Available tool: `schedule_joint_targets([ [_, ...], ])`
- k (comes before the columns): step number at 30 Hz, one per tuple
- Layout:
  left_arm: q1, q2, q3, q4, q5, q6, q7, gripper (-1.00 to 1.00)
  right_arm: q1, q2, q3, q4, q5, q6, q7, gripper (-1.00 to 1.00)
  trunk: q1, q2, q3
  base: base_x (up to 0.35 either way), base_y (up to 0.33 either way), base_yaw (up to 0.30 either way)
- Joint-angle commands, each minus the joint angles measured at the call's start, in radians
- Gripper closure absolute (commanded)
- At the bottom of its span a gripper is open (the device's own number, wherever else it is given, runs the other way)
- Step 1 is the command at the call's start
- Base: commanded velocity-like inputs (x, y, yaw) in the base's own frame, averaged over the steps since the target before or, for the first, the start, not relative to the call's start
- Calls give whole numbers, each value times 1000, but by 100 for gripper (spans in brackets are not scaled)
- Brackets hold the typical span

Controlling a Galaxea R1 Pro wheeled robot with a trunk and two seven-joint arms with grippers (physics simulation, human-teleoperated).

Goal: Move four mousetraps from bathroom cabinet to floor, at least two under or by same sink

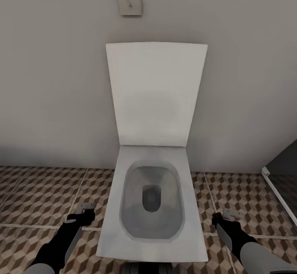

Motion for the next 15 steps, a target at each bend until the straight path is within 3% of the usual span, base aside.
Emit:
schedule_joint_targets([
  [1, 0, 0, 0, -2, -4, 6, 3, 100, 0, -1, 8, -2, -8, 7, -6, 100, 0, 0, -1, 0, 0, -70],
  [7, 0, 0, 0, -4, -4, 7, 3, 100, 0, 1, 7, -23, -11, 15, -9, 100, 0, 0, -1, 0, 0, -195],
  [15, 0, 0, 0, -4, -4, 7, 3, 100, 0, 2, 7, -37, -12, 17, -12, 100, 0, 0, -1, 0, 0, -44],
])
